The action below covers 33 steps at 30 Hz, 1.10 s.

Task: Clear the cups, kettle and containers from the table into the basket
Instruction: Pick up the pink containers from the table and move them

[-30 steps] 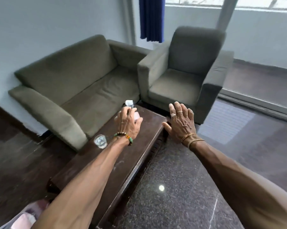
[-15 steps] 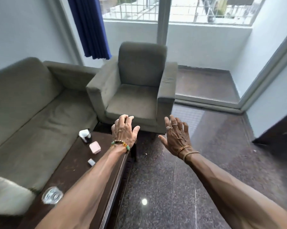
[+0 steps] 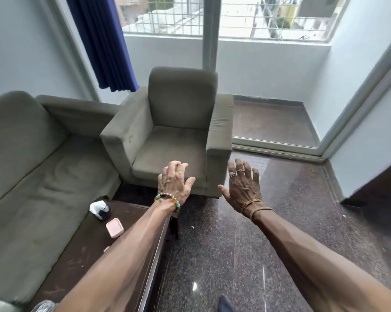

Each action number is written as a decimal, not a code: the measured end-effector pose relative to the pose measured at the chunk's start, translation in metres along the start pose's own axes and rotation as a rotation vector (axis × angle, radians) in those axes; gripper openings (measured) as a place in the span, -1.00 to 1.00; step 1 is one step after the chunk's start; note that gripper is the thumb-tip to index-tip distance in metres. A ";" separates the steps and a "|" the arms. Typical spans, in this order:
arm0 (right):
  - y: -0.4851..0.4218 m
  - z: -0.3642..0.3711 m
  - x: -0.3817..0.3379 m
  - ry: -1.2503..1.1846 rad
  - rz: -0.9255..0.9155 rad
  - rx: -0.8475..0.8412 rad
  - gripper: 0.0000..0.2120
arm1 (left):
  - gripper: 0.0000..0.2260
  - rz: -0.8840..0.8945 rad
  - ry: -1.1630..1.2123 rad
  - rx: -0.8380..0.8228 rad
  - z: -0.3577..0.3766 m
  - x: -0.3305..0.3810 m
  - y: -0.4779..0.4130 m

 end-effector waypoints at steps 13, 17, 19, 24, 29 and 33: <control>-0.160 0.015 -0.103 -0.079 -0.367 0.046 -0.21 | -0.55 -0.348 -0.081 0.104 -0.018 -0.109 -0.070; -0.179 0.032 -0.164 -0.122 -0.472 0.008 -0.22 | -0.57 -0.481 -0.106 0.128 -0.029 -0.163 -0.058; -0.180 0.050 -0.191 -0.130 -0.520 -0.030 -0.22 | -0.58 -0.531 -0.121 0.127 -0.027 -0.188 -0.050; -0.178 0.098 -0.253 -0.116 -0.619 -0.135 -0.21 | -0.59 -0.637 -0.108 0.117 -0.016 -0.251 -0.035; -0.189 0.125 -0.312 -0.127 -0.704 -0.172 -0.20 | -0.59 -0.739 -0.060 0.137 -0.018 -0.304 -0.035; -0.193 0.140 -0.362 -0.153 -0.754 -0.212 -0.19 | -0.60 -0.818 -0.070 0.168 -0.023 -0.342 -0.025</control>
Point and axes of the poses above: each hand's wrist, its own y-axis away from the middle knuckle, its own z-axis out of the palm, x = y × z, the point moved 9 cm from there along -y, towards the middle knuckle, and after that the axes turned 2 degrees about x, right-handed, at the moved point
